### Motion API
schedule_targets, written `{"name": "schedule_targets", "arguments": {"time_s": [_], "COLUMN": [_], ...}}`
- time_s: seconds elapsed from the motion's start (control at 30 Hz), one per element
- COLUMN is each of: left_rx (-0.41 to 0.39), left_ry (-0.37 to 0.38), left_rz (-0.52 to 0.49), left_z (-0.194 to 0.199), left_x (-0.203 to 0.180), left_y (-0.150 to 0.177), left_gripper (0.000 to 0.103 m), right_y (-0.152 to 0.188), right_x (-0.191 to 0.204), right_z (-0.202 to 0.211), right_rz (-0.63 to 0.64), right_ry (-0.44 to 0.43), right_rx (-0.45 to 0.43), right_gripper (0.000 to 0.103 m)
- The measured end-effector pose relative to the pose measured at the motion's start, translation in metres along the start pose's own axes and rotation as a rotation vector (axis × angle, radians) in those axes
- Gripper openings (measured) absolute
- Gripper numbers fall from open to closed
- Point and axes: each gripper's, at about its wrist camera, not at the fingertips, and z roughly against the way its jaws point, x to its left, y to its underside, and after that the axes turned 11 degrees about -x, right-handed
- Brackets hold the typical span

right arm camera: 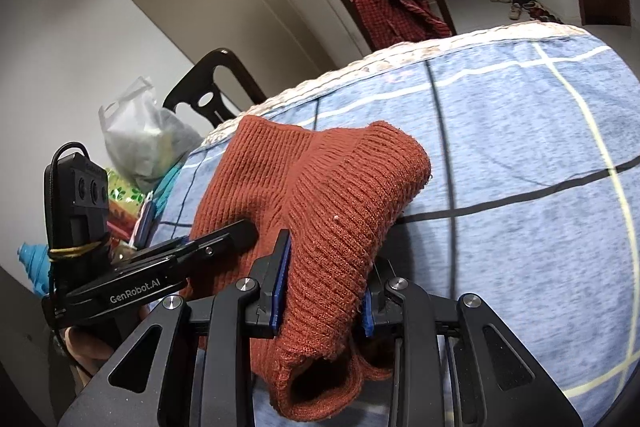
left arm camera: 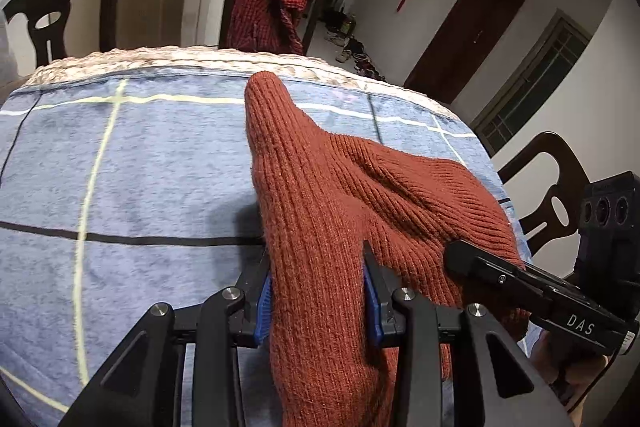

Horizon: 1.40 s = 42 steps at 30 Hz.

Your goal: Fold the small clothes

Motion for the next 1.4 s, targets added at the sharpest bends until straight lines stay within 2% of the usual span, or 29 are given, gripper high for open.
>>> {"name": "schedule_targets", "arguments": {"time_s": [0.67,0.93,1.17,1.27,1.4], "left_rx": [-0.006,0.012,0.004,0.009,0.003], "left_ry": [-0.11,-0.14,-0.158,-0.171,-0.188], "left_rz": [0.035,0.025,-0.014,-0.019,-0.031], "left_z": [0.03,0.025,0.025,0.024,0.027], "left_x": [0.094,0.113,0.11,0.11,0.109], "left_y": [0.01,0.02,0.022,0.023,0.026], "left_gripper": [0.039,0.04,0.047,0.056,0.064], "right_y": [0.035,0.05,0.058,0.063,0.066], "right_x": [0.074,0.085,0.079,0.08,0.082], "right_z": [-0.057,-0.067,-0.068,-0.069,-0.067], "right_rz": [0.04,0.106,0.154,0.185,0.22], "right_ry": [-0.086,-0.044,0.022,0.055,0.092], "right_rx": [0.071,0.077,0.073,0.073,0.062], "right_gripper": [0.029,0.029,0.032,0.034,0.04]}}
